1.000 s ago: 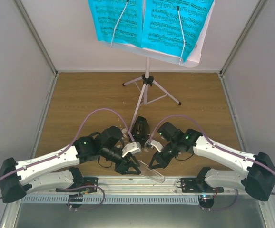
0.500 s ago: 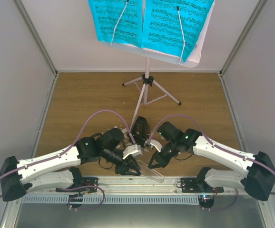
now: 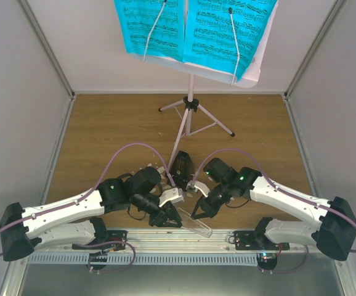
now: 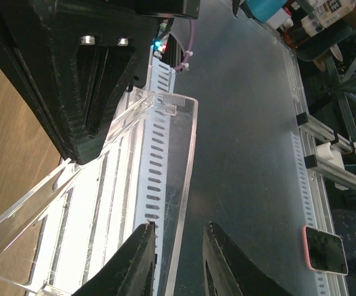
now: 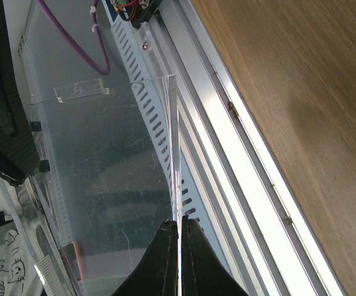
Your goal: Pack up the instrument practice props
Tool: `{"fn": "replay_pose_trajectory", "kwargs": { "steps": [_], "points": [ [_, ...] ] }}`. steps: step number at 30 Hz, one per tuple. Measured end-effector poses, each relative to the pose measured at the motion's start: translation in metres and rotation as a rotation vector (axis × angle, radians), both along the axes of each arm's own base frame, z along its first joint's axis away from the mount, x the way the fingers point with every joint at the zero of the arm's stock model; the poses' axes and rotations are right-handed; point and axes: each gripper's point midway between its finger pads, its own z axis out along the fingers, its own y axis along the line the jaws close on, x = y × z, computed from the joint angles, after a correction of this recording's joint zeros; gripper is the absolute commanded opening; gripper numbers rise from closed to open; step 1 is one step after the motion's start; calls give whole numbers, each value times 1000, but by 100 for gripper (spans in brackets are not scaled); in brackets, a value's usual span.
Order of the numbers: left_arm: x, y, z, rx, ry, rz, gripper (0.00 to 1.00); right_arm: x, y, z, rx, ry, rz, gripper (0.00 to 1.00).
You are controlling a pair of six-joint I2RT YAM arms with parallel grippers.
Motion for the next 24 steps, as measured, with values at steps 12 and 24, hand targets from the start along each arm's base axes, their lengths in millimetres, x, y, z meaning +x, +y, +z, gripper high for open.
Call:
{"fn": "replay_pose_trajectory", "kwargs": {
  "steps": [12, 24],
  "points": [
    [0, 0, -2, 12, 1, 8, 11, 0, 1, 1, 6, 2, 2, 0],
    [-4, -1, 2, -15, -5, -24, 0, 2, 4, 5, 34, -24, 2, 11]
  ]
}}
